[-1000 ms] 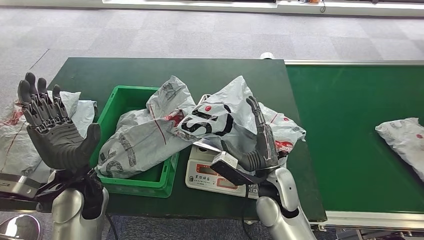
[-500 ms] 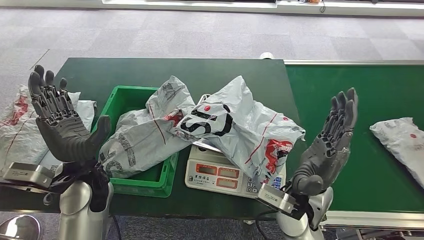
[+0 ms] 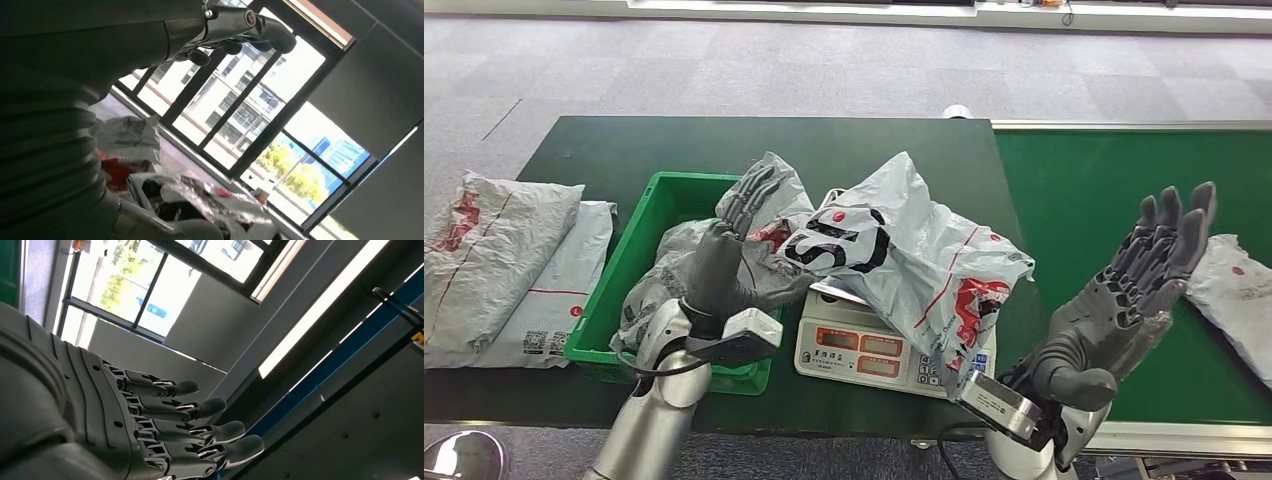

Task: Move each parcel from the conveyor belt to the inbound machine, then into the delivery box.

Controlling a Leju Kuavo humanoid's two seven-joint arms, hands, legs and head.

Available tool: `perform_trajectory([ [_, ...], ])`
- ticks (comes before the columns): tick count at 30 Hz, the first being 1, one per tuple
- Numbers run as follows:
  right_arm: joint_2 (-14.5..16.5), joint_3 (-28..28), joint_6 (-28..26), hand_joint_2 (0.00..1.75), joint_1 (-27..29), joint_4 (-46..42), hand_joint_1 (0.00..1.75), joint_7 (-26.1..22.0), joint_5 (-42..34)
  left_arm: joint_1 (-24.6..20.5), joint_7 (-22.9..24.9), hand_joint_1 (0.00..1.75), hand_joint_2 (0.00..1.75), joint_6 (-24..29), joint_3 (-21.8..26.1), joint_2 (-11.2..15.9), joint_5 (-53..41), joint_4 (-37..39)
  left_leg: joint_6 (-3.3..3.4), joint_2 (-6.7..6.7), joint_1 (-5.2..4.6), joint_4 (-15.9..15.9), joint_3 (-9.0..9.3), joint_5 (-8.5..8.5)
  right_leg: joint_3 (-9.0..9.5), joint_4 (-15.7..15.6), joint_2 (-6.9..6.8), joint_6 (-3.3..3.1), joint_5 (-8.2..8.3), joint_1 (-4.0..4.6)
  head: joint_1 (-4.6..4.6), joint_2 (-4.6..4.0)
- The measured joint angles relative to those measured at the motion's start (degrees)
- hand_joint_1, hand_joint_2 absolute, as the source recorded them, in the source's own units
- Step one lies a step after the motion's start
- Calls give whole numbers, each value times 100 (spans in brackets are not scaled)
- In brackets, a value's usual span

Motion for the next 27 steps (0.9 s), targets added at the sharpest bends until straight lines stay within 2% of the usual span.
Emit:
perform_trajectory([
  [10, 32, 39, 0, 0, -177, 104, 0, 42, -80, -545, 140, 0, 175, 58, -960, -204, -585, 1493, 0, -2, 0, -1, -1, 0, 0, 0, 0, 0, 0, 2, 0, 0],
  [27, 46, 48, 0, 0, -209, 217, 0, 56, -138, -724, 161, 0, 175, 100, -1233, -272, -602, 2039, 0, -3, 0, -1, -2, 0, 1, 0, -1, 0, 0, 2, 0, 0],
])
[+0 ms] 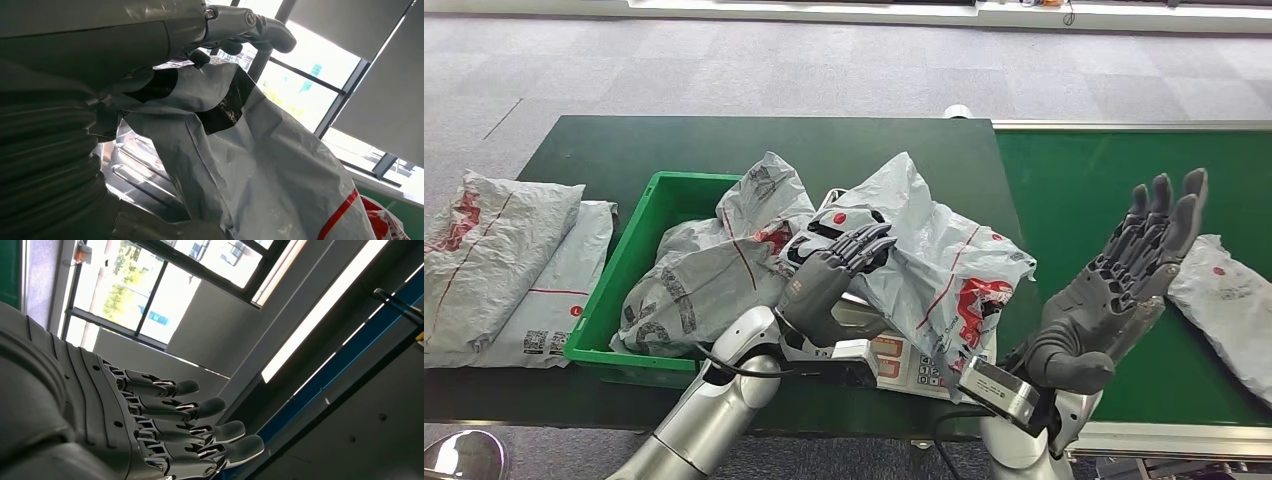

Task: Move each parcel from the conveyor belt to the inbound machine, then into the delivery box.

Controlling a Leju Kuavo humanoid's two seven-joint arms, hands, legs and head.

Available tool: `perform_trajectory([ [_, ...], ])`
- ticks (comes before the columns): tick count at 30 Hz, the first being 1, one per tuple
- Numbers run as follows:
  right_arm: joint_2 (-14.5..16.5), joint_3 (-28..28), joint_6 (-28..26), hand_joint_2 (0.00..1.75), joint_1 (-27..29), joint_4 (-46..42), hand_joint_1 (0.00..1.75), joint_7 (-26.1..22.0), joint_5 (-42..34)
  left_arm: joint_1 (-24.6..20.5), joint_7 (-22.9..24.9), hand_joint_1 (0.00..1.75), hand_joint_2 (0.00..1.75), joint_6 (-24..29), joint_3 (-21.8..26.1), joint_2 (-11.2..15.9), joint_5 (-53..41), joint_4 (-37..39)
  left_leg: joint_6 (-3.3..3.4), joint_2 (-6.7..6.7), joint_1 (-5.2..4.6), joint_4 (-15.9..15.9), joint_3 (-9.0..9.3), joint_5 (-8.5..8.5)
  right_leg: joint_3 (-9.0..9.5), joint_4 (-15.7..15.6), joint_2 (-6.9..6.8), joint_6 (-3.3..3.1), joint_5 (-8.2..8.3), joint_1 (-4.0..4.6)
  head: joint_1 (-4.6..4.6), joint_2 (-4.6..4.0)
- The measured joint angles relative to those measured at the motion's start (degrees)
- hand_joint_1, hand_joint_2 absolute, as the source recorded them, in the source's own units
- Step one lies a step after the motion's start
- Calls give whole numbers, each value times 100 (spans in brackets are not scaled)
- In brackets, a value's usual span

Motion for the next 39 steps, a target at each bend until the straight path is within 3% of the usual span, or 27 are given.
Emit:
perform_trajectory([
  [2, 4, 8, 0, 0, -4, 22, 0, -1, -1, -4, 10, 0, 175, 42, -28, -14, 0, 44, 0, 0, 0, 0, 0, 0, 0, 0, 0, 0, 0, 0, 0, 0],
  [3, 4, 13, 0, 0, -6, 31, 0, -2, -5, -4, 16, 10, 175, 73, -37, -22, -5, 65, 0, 0, 0, 0, 0, 0, 0, 0, 0, 0, 0, 0, 0, 0],
  [4, 5, 16, 0, 0, -7, 38, 0, -2, -9, -4, 32, 36, 175, 130, -48, -28, -31, 85, 0, 0, 0, 0, 0, 0, 0, 0, 0, 0, 0, 0, 0, 0],
  [7, 5, 23, 0, 131, -9, 50, 0, 9, -3, -3, 197, 147, 175, 592, -113, -35, -311, 132, 0, 0, 0, 0, 0, 0, -1, 0, 0, 0, 0, 0, 0, 0],
  [8, 5, 27, 0, 175, -8, 51, 0, 17, 3, -3, 287, 165, 175, 824, -146, -37, -459, 140, 0, 0, 0, 0, 0, 0, -1, 0, 0, 0, 0, 0, 0, 0],
  [10, 5, 39, 0, 175, -6, 51, 0, 37, 16, -3, 549, 175, 175, 1311, -219, -40, -854, 140, 0, 0, 0, 0, 0, 0, -1, 0, 0, 0, 0, 0, 0, 0],
  [13, 5, 77, 0, 175, -1, 51, 0, 71, 55, -5, 1137, 175, 175, 1936, -363, -39, -1660, 138, 0, 0, 0, 0, 0, 0, -1, 0, 0, 0, 0, 0, 0, 0],
  [16, 5, 123, 0, 175, 11, 51, 0, 140, 153, -21, 2095, 175, 175, 2494, -523, -36, -2963, 180, 0, 0, 0, 0, 0, 0, -1, 0, 0, 0, 0, 0, 0, 0],
  [19, 5, 147, 0, 175, 32, 50, 0, 170, 204, -36, 2641, 175, 175, 2752, -611, -36, -3769, 269, 0, 0, 0, 0, 1, 0, -1, 0, 1, 0, 0, 0, 0, 0],
  [32, 7, 153, 0, 175, 236, -73, 0, 159, 294, -51, 2806, 175, 175, 2812, -623, -37, -3880, 461, 0, 0, 0, 0, 0, 0, -2, 0, 1, 0, 0, 0, 0, 0],
  [36, 7, 152, 0, 175, 289, -114, 0, 160, 301, -58, 2809, 4, 175, 2812, -624, -37, -3880, 466, 0, 1, 0, 0, 1, 0, -1, 0, 1, 0, 0, 0, 0, 0],
  [39, 8, 149, 0, 175, 339, -144, 0, 161, 322, -59, 2820, 0, 175, 2816, -624, -37, -3880, 466, 0, 0, 0, 0, 1, 0, -1, 0, 1, 0, 0, 0, 0, 0],
])
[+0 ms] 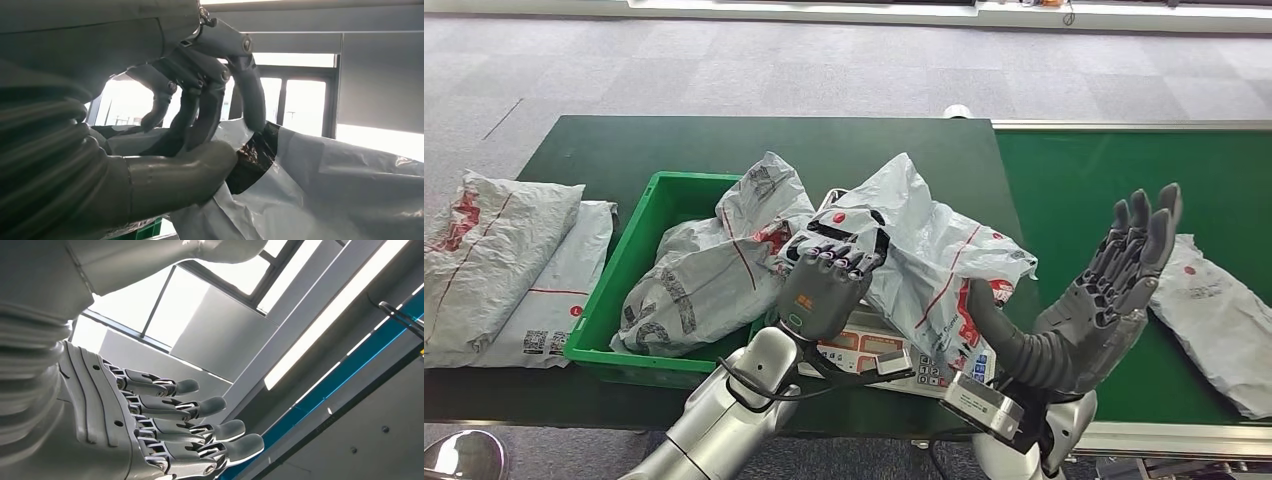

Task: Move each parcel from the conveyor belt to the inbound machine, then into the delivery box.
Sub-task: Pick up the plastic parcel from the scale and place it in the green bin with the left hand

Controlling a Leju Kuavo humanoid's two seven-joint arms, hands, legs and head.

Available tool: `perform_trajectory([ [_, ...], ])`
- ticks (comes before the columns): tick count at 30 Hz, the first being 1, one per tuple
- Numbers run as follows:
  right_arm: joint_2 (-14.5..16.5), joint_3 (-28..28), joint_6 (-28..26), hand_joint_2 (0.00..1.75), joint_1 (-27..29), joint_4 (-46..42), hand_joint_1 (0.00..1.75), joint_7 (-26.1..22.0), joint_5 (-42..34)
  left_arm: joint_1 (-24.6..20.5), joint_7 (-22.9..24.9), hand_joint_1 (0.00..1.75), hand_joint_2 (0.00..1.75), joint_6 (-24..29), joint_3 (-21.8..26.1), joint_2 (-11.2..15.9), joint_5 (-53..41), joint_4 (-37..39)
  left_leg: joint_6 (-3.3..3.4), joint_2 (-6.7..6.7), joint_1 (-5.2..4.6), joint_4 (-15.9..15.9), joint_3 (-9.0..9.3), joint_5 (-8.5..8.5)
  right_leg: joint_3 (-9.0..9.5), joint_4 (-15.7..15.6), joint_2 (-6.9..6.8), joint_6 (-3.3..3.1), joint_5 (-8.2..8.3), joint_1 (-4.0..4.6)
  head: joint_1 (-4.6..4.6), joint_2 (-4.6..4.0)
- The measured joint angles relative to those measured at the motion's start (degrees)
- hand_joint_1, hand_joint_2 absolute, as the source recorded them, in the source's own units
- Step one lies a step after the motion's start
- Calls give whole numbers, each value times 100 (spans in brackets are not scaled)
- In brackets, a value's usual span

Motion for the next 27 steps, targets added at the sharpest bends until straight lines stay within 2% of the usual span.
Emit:
perform_trajectory([
  [17, 1, -2, 0, 175, 75, -43, 0, 71, 74, -17, 23, 0, 175, 14, 0, -2, 0, -3, 0, 0, 0, 0, 0, 0, 0, 0, 0, 0, 0, 0, 0, 0],
  [25, 29, -11, 0, 175, 93, -40, 0, 88, 64, -309, 185, 0, 175, 114, 0, 13, 0, -301, 0, -1, 0, 0, 1, 1, 2, 0, 0, 0, 0, 0, 0, 0],
  [27, 32, -15, 0, 175, 116, -33, 0, 62, 38, -350, 253, 0, 175, -92, -7, 34, 0, -429, 0, -1, 0, 0, 0, 1, 1, 0, -1, 0, 0, 0, 0, 0],
])
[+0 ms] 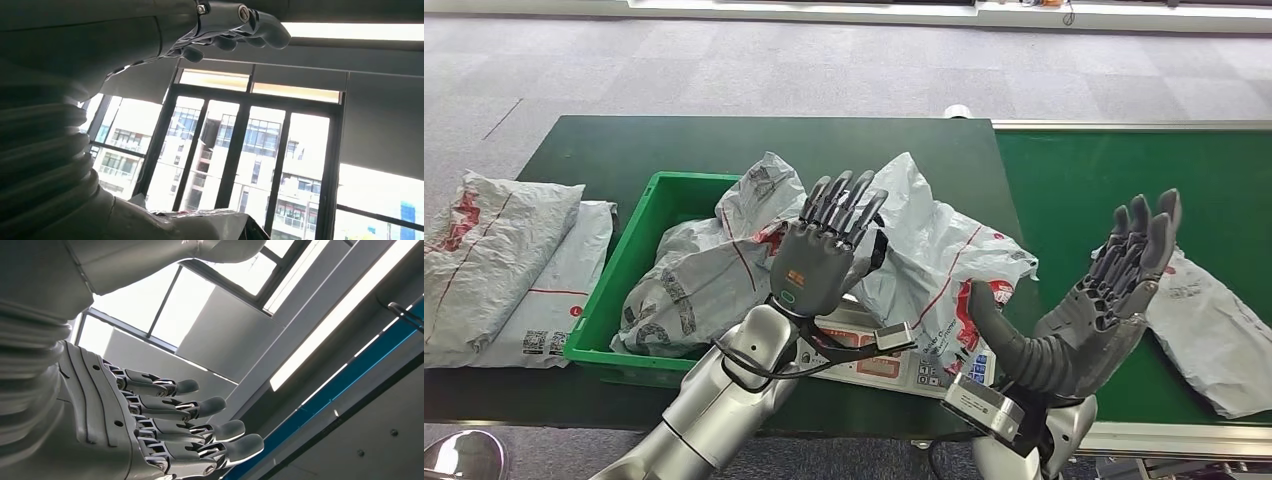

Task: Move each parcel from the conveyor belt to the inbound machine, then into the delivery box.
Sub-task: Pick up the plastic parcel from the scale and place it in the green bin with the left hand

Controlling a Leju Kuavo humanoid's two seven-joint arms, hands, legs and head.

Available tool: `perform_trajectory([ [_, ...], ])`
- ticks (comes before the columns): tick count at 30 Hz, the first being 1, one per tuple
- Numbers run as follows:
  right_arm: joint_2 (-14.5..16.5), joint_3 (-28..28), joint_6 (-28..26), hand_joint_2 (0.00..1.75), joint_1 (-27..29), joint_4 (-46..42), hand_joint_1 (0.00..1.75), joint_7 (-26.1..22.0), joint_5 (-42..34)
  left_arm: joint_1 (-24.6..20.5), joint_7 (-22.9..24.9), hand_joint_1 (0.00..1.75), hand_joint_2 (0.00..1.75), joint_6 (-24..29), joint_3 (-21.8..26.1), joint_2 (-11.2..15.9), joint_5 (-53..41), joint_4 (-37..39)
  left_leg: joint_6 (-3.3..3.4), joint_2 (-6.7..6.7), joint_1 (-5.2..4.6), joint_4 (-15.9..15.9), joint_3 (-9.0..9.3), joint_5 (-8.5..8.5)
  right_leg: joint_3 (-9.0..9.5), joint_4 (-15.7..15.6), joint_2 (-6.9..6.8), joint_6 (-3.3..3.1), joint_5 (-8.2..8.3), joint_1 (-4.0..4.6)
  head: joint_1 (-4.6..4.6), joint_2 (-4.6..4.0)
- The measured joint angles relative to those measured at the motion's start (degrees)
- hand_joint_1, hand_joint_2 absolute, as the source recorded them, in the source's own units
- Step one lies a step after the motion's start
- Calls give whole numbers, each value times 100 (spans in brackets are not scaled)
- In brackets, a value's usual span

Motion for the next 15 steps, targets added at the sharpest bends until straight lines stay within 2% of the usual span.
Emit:
perform_trajectory([
  [4, 27, -14, 0, 175, 60, 49, 0, -220, -185, -220, 205, 0, 175, -760, -149, 29, -1, 243, 0, -1, 0, 0, -1, 0, 0, 0, -2, 0, 0, 0, 0, 0],
  [7, 53, -19, 0, 175, 64, 92, 0, -286, -254, -428, 169, 0, 175, -852, -243, -16, -2, 857, 0, 0, 0, 0, 1, 0, 1, 0, 0, 0, 0, -1, 0, 0],
  [15, 61, -9, 0, 175, -36, 121, 0, 29, -103, -813, -42, 0, 175, -1019, -273, -232, -2, 2090, 1, -1, 0, 0, 0, 1, 1, 0, -1, 0, 1, -1, 0, 0],
])
